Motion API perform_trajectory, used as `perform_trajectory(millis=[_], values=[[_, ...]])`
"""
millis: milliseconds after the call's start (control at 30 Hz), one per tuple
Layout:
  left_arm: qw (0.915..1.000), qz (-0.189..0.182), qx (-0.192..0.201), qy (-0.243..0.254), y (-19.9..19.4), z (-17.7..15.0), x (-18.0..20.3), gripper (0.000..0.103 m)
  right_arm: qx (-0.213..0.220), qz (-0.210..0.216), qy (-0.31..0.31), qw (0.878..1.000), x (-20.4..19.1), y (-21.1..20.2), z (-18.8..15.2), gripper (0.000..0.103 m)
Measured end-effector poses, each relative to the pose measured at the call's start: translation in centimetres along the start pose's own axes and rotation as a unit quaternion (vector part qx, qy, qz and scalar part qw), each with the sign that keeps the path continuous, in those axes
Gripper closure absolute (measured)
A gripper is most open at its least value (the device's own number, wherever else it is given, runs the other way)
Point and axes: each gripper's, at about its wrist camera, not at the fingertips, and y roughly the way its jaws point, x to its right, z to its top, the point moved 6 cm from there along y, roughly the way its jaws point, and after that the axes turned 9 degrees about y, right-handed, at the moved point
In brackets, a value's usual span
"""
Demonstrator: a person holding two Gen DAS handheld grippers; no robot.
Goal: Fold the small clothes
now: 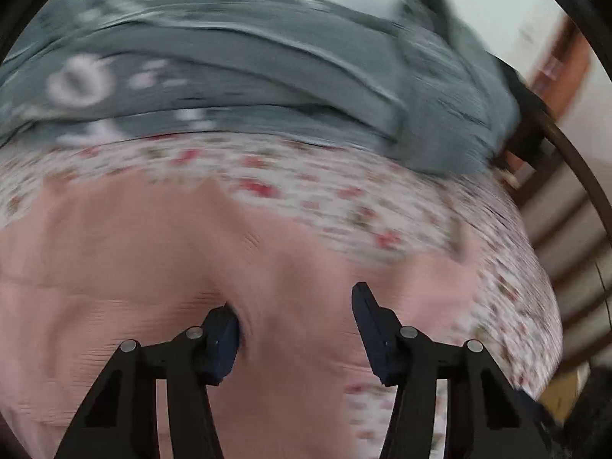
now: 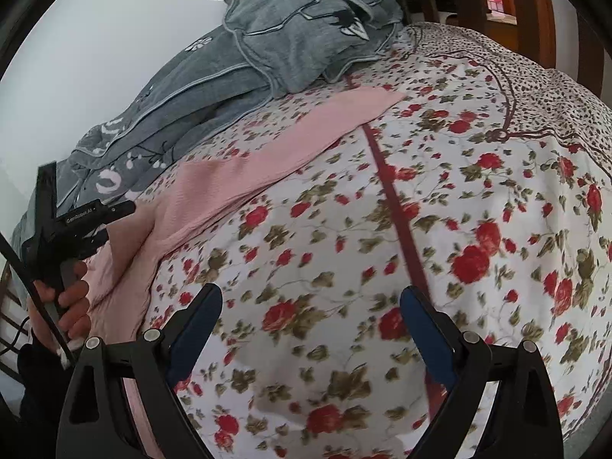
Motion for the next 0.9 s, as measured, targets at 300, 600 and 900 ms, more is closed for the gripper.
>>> perform_trajectory(millis=[300, 600, 900], values=[[0.9977, -0.044, -0.027, 0.043, 0.9, -1.4, 4.3, 0.051, 0.007, -0.008, 0.004, 1.000, 0.9, 0.0, 1.4, 0.009], [0.9926, 0.117, 0.019, 0.025, -7.3, -2.1, -8.0, 0.030, 0.020, 0.004, 0.000, 1.000, -0.4, 1.5, 5.2, 0.020], [0.9646, 0.257, -0.037, 0.048, -14.8, -11.5, -19.6, 0.028, 0.006, 0.019, -0.007, 1.000, -2.7, 2.9, 4.7, 0.023]])
